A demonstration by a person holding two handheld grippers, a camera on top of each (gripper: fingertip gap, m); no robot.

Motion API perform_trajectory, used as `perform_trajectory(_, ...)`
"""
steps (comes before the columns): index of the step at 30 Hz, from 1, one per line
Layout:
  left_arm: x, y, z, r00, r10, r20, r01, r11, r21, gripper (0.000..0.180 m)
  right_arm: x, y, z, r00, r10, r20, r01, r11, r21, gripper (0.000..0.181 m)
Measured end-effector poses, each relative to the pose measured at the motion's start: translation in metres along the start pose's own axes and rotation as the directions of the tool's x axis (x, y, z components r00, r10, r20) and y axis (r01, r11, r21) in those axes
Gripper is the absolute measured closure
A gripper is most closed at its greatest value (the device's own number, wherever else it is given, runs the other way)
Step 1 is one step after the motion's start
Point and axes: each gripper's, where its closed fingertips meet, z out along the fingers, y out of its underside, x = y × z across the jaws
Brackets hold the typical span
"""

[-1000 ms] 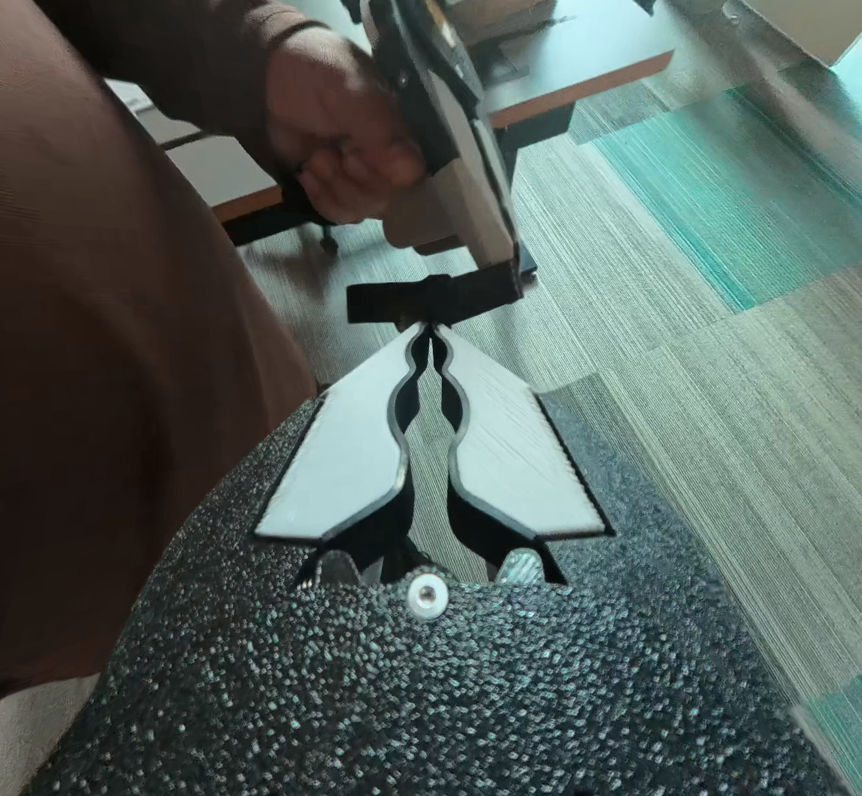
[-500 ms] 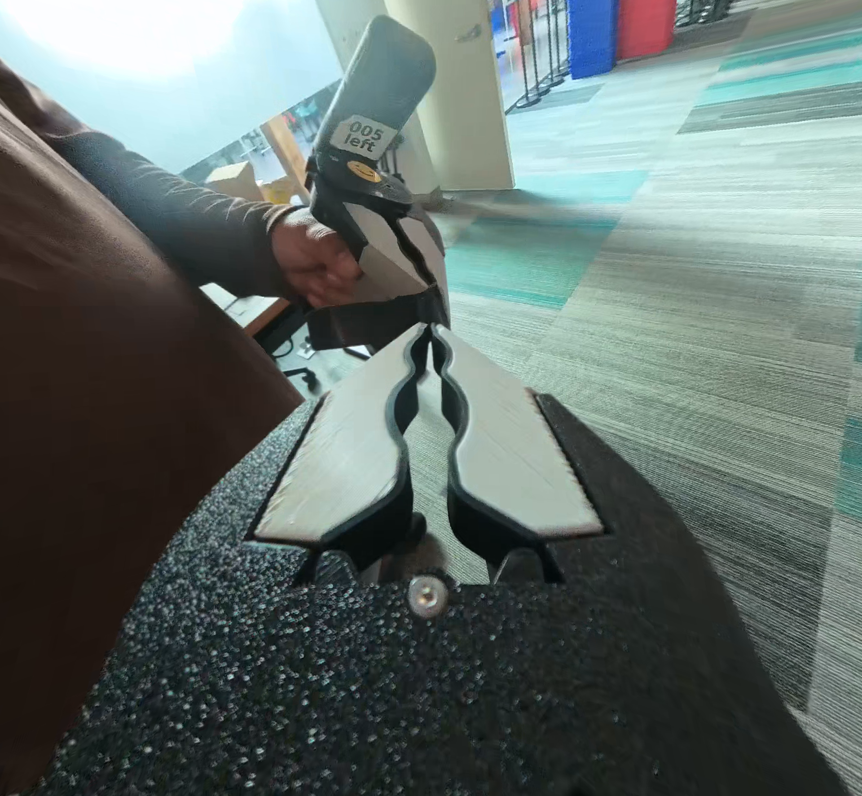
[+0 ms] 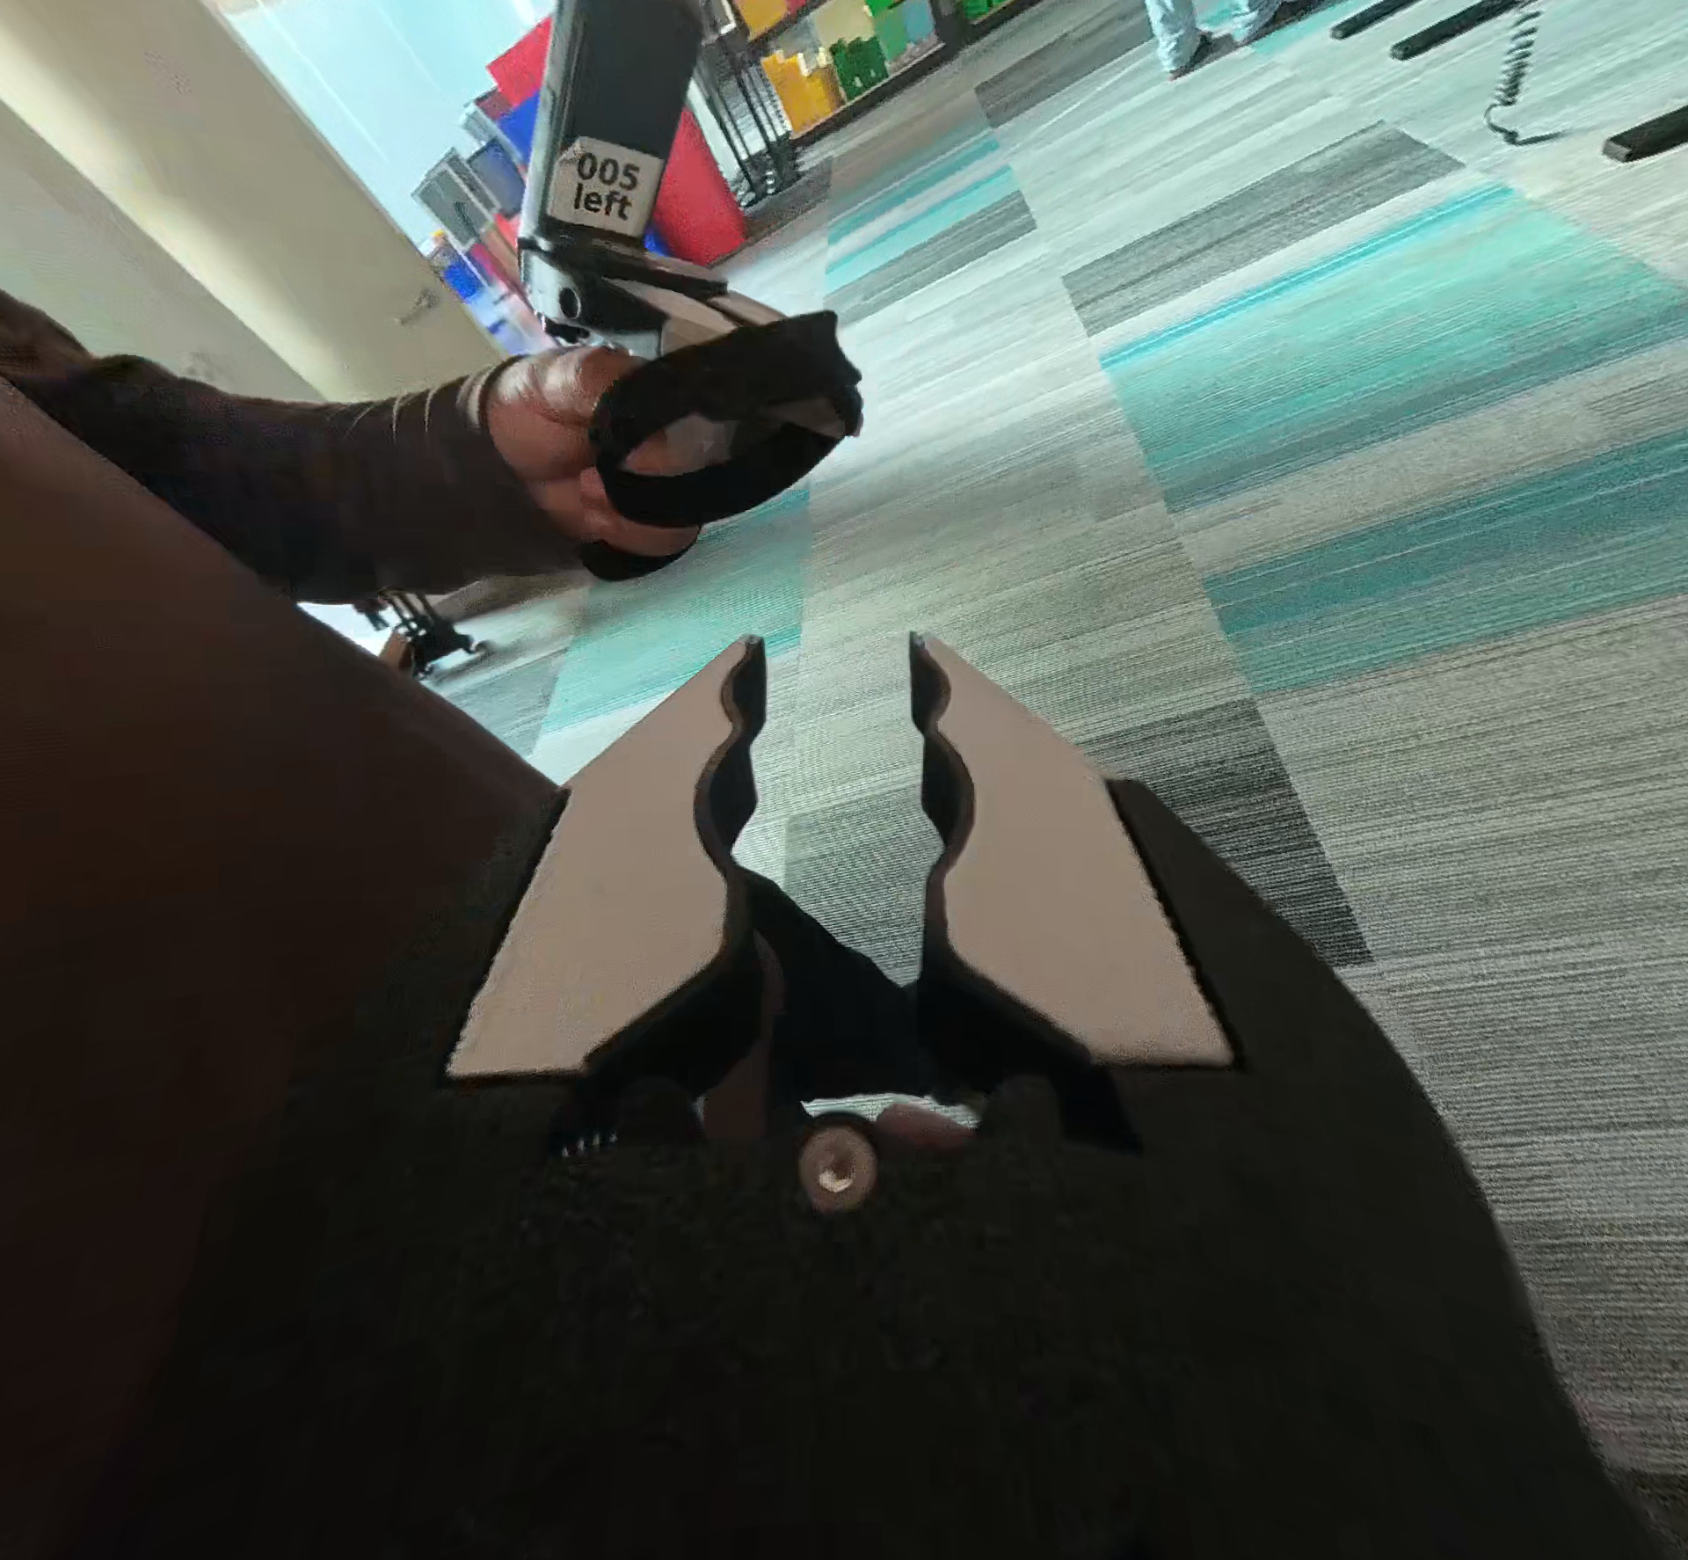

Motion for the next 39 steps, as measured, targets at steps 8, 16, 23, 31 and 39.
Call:
perform_trajectory(8,-0.026,-0.04,0.024,0.9,0.41,-0.147,-0.429,0.893,-0.135,0.18,0.006,-0.066,0.034,0.986,-0.057,-0.156,0.06,0.998,0.017,0.144)
perform_trajectory(16,-0.006,-0.07,0.05,0.686,0.584,-0.434,-0.655,0.755,-0.019,0.18,0.042,-0.087,0.02,0.977,-0.014,-0.213,0.022,0.999,0.036,0.149)
perform_trajectory(23,0.0,-0.077,0.147,0.625,0.547,-0.557,-0.692,0.719,-0.071,0.18,0.099,-0.072,-0.032,0.967,-0.054,-0.25,0.071,0.996,0.056,0.168)
perform_trajectory(31,0.014,-0.085,0.337,0.706,0.387,-0.593,-0.641,0.705,-0.303,0.18,0.203,-0.053,-0.198,0.919,-0.052,-0.392,0.14,0.97,0.2,0.181)
perform_trajectory(39,0.09,-0.098,0.498,0.611,0.31,-0.729,-0.711,0.619,-0.333,0.18,0.261,-0.054,-0.38,0.862,0.03,-0.506,0.095,0.971,0.219,0.173)
